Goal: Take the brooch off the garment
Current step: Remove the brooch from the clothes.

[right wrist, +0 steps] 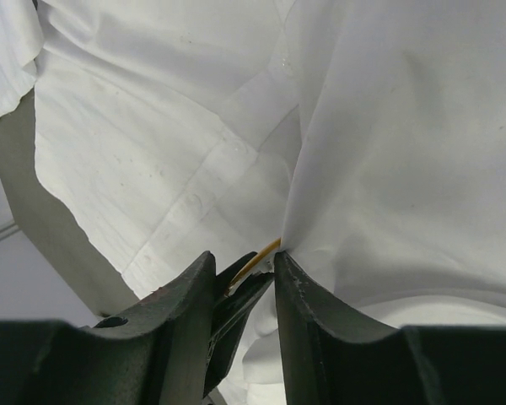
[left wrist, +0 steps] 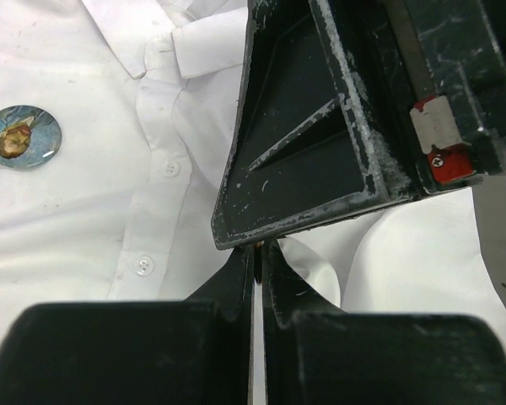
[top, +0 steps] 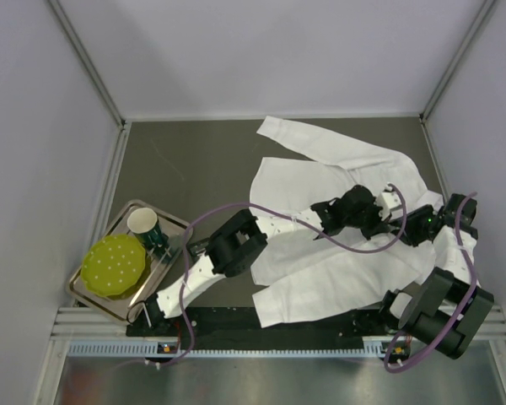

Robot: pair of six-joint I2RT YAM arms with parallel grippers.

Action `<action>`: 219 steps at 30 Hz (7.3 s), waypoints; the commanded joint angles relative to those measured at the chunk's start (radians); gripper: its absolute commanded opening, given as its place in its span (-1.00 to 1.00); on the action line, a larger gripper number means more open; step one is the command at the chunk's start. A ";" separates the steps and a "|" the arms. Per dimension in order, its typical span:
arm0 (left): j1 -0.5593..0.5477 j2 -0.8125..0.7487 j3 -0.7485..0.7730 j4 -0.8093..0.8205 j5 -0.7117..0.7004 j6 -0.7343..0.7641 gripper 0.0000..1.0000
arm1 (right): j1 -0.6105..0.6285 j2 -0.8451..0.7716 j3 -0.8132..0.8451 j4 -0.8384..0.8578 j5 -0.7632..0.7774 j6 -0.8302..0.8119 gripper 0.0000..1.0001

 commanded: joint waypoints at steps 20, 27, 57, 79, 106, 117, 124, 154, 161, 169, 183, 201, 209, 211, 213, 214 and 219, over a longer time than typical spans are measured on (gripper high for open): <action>-0.028 -0.022 0.076 -0.012 0.232 -0.055 -1.00 | 0.008 0.017 0.002 0.137 -0.069 -0.010 -0.73; -0.002 0.001 0.074 0.107 0.385 -0.270 -1.00 | 0.008 -0.017 -0.045 0.243 -0.119 -0.083 -0.85; 0.061 0.163 0.225 0.334 0.829 -0.767 -1.00 | 0.056 -0.060 -0.148 0.429 -0.273 -0.131 -1.00; 0.054 -0.054 0.002 0.120 0.270 -0.226 -1.00 | 0.042 -0.089 -0.010 0.080 -0.030 0.006 -0.10; 0.178 0.222 0.076 0.776 0.612 -1.324 -1.00 | -0.079 -0.140 -0.141 0.211 -0.193 -0.094 -0.05; 0.213 0.326 0.073 0.914 0.537 -1.573 -1.00 | -0.119 -0.177 -0.185 0.258 -0.227 -0.068 0.00; 0.215 0.337 0.073 0.962 0.514 -1.623 -1.00 | -0.121 -0.160 -0.179 0.258 -0.239 -0.079 -0.05; 0.213 0.374 0.134 1.048 0.461 -1.700 -1.00 | -0.121 -0.126 -0.205 0.308 -0.297 -0.100 -0.19; 0.206 0.331 0.108 0.993 0.488 -1.608 -1.00 | -0.121 -0.106 -0.193 0.327 -0.311 -0.090 -0.25; 0.190 0.304 0.101 0.980 0.488 -1.551 -1.00 | -0.121 -0.102 -0.194 0.331 -0.311 -0.088 -0.49; 0.192 0.233 0.016 1.050 0.493 -1.429 -1.00 | -0.122 -0.085 -0.202 0.341 -0.323 -0.080 -0.65; 0.202 0.187 -0.007 0.831 0.491 -1.297 -1.00 | -0.122 -0.128 -0.199 0.337 -0.343 -0.060 -0.41; 0.193 0.176 0.004 0.833 0.507 -1.287 -1.00 | -0.122 -0.112 -0.200 0.340 -0.343 -0.074 -0.35; 0.193 0.172 0.004 0.831 0.514 -1.277 -1.00 | -0.122 -0.111 -0.200 0.343 -0.342 -0.073 -0.35; 0.193 0.158 -0.008 0.844 0.516 -1.267 -1.00 | -0.121 -0.108 -0.199 0.340 -0.342 -0.074 -0.36; 0.193 0.153 -0.013 0.850 0.513 -1.267 -1.00 | -0.121 -0.106 -0.199 0.343 -0.340 -0.074 -0.37; 0.189 0.159 -0.005 0.888 0.520 -1.301 -1.00 | -0.122 -0.103 -0.199 0.347 -0.349 -0.073 -0.49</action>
